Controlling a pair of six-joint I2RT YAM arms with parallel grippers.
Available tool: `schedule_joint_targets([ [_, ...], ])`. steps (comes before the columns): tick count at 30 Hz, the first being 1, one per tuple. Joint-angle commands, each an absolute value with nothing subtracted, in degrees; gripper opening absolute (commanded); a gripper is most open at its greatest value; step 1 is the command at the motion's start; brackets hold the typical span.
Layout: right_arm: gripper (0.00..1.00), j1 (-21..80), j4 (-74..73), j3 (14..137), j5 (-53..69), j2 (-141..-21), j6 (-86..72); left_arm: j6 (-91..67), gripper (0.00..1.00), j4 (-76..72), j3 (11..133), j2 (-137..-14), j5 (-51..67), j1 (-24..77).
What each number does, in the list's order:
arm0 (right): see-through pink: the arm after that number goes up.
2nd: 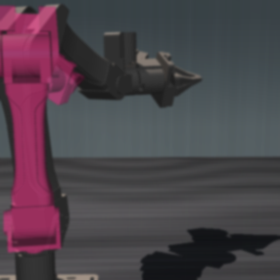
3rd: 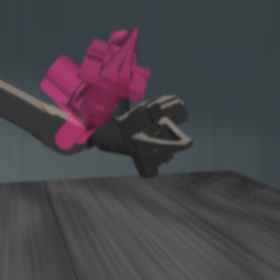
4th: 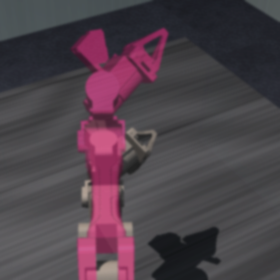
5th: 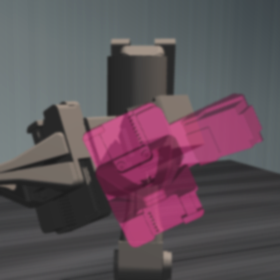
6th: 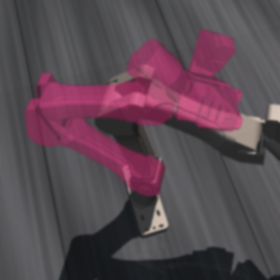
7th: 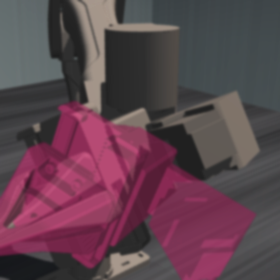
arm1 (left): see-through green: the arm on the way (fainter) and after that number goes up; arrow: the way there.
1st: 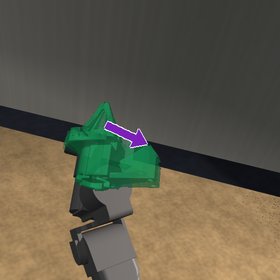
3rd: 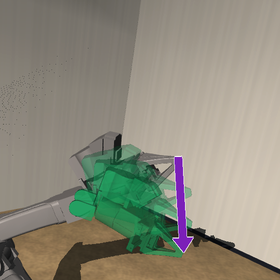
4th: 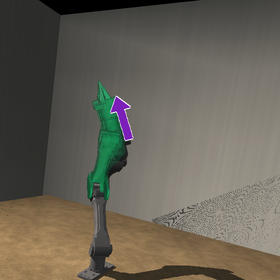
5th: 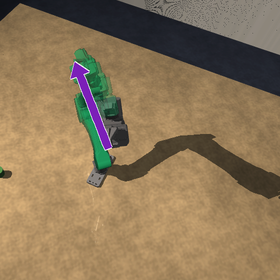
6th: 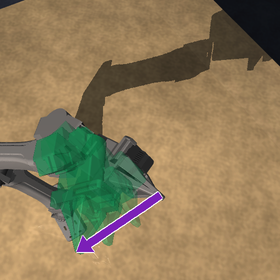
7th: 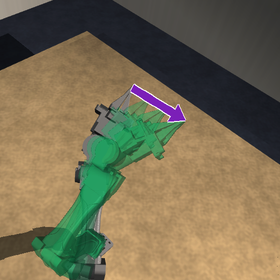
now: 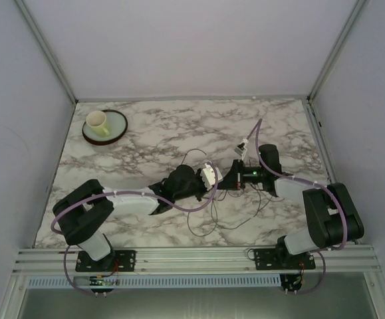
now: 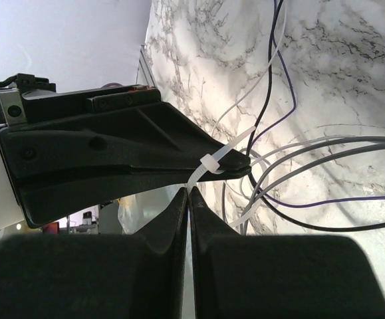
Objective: Zip-tie the wires
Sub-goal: Tie the cable at the center of the board.
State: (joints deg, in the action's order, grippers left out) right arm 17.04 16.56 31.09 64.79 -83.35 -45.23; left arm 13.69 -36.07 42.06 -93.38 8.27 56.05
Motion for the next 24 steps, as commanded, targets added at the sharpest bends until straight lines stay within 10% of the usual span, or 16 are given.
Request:
schedule_joint_targets([
  [1,0.00,15.71,18.13,32.25,62.27,-83.24,-45.35,13.89,0.00,-37.96,42.28,-92.57,10.06,56.95],
  [24,0.21,15.23,16.29,31.21,63.67,-80.79,-43.50,10.94,0.00,-39.21,42.75,-93.42,9.22,56.89],
])
